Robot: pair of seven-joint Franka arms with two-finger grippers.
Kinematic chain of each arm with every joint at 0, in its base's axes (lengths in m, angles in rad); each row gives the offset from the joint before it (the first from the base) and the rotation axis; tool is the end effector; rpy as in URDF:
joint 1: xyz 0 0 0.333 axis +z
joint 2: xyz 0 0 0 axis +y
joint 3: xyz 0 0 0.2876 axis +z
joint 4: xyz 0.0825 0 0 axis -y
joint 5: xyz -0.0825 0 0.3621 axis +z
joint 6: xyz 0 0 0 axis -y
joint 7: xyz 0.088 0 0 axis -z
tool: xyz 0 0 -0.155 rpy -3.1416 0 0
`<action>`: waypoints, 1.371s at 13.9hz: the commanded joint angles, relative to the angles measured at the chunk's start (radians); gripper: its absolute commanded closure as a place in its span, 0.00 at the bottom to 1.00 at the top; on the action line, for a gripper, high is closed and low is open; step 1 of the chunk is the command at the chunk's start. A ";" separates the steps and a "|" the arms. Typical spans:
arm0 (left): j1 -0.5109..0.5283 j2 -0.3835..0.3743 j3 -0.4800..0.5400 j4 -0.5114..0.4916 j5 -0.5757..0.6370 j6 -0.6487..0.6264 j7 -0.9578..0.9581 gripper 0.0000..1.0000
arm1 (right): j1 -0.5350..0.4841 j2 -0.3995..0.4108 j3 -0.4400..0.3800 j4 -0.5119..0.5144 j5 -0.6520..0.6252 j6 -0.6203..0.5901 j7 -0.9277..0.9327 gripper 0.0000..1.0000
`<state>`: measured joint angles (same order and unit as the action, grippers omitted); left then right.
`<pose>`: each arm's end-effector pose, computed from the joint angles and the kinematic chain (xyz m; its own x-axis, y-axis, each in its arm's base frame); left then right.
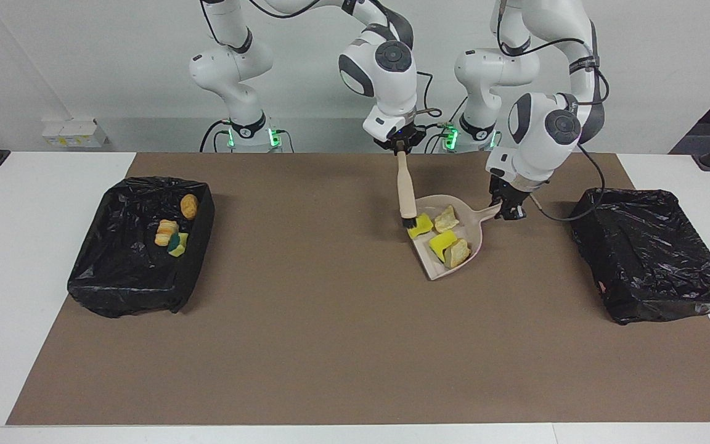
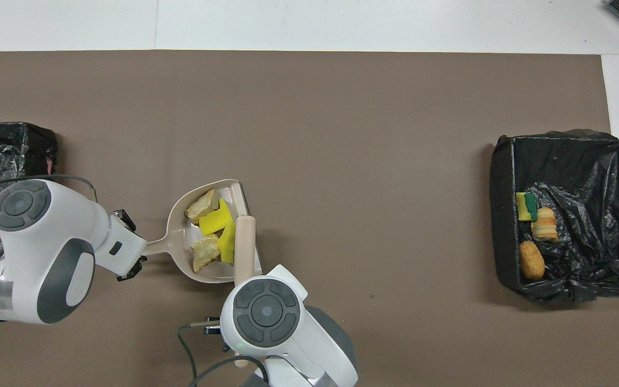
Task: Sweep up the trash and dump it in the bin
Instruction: 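Push the last pieces deeper into the dustpan with the right gripper brush, then carry the dustpan with the left gripper over the bin nearest it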
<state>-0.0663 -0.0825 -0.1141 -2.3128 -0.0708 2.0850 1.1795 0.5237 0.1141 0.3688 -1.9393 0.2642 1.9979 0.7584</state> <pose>0.4514 -0.0885 0.3035 0.2477 -0.9688 -0.0127 -0.9570 -0.2467 0.1527 0.3286 0.4474 0.3633 0.9716 0.0346 -0.2340 -0.0015 -0.9883 -0.1525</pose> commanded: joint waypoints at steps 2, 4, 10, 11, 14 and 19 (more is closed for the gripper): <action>0.035 -0.019 -0.004 -0.007 -0.053 0.000 0.002 1.00 | -0.017 -0.045 0.005 -0.062 -0.052 -0.028 -0.051 1.00; 0.040 -0.022 -0.003 -0.001 -0.063 -0.008 0.000 1.00 | -0.034 -0.060 0.005 -0.084 -0.127 -0.074 -0.047 1.00; 0.129 -0.026 -0.001 0.130 -0.119 -0.095 -0.190 1.00 | -0.024 -0.122 0.013 -0.233 -0.148 -0.053 0.021 1.00; 0.150 -0.023 -0.002 0.162 -0.119 -0.141 -0.257 1.00 | 0.007 -0.122 0.015 -0.263 -0.148 -0.007 0.053 1.00; 0.198 -0.028 -0.001 0.223 -0.118 -0.207 -0.403 1.00 | 0.091 -0.107 0.015 -0.329 -0.148 0.145 0.174 1.00; 0.340 -0.011 0.011 0.367 -0.115 -0.305 -0.549 1.00 | 0.128 -0.076 0.015 -0.329 -0.146 0.217 0.269 1.00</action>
<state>0.2087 -0.1033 -0.0995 -2.0127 -0.1763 1.8349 0.6689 0.6396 0.0305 0.3831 -2.2565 0.1312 2.1606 0.9837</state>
